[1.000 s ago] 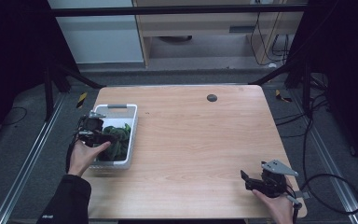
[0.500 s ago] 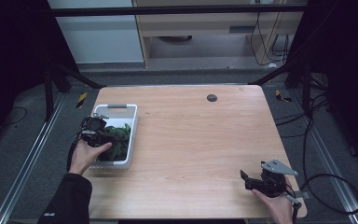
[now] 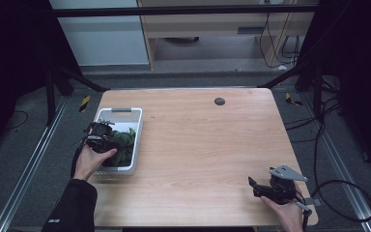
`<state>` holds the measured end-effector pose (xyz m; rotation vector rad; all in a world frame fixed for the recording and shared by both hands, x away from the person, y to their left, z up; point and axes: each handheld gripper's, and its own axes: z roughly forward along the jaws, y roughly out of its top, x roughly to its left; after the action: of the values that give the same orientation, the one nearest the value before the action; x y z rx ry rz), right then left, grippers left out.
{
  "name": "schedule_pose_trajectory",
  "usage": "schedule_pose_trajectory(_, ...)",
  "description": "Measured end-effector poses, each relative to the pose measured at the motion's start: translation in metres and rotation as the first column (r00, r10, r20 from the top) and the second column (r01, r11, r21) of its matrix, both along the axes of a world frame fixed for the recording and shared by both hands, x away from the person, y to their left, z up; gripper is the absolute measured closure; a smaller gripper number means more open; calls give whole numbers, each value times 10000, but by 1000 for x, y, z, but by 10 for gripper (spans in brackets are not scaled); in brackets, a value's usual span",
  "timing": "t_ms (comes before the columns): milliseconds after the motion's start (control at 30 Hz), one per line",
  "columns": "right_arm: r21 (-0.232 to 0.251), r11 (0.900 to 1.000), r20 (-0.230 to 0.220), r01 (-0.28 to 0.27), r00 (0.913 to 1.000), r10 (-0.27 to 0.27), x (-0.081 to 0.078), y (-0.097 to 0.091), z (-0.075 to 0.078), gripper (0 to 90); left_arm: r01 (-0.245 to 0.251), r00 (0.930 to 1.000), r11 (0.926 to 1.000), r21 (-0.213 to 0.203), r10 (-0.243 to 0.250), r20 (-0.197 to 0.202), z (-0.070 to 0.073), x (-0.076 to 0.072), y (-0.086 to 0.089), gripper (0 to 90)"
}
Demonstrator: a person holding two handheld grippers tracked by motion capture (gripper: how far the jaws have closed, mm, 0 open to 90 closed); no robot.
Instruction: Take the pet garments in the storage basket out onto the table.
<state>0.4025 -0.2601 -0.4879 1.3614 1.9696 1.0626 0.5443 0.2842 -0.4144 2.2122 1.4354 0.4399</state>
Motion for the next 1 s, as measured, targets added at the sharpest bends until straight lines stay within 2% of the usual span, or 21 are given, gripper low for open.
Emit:
schedule_pose_trajectory(400, -34, 10000, 0, -44, 10000, 44, 0, 0, 0, 114, 155, 9962, 9998, 104, -145, -861, -8, 2, -4, 434)
schedule_pose_trajectory(467, -34, 10000, -10, -39, 10000, 39, 0, 1, 0, 114, 143, 9949, 9996, 255, -116, -1003, -9, 3, -4, 475)
schedule_pose_trajectory(533, -41, 10000, -7, -56, 10000, 56, 0, 1, 0, 114, 187, 9933, 9998, 85, -176, -1143, -11, 3, -5, 528)
schedule_pose_trajectory(767, 4, 10000, -96, -91, 9999, 91, 0, 1, 0, 114, 236, 9916, 9997, 100, -221, -1276, -12, 2, -3, 722)
schedule_pose_trajectory(1000, -74, 9999, -90, -150, 9998, 149, 0, 2, -1, 114, 276, 9902, 9996, 108, -259, -1373, -10, 2, -1, 797)
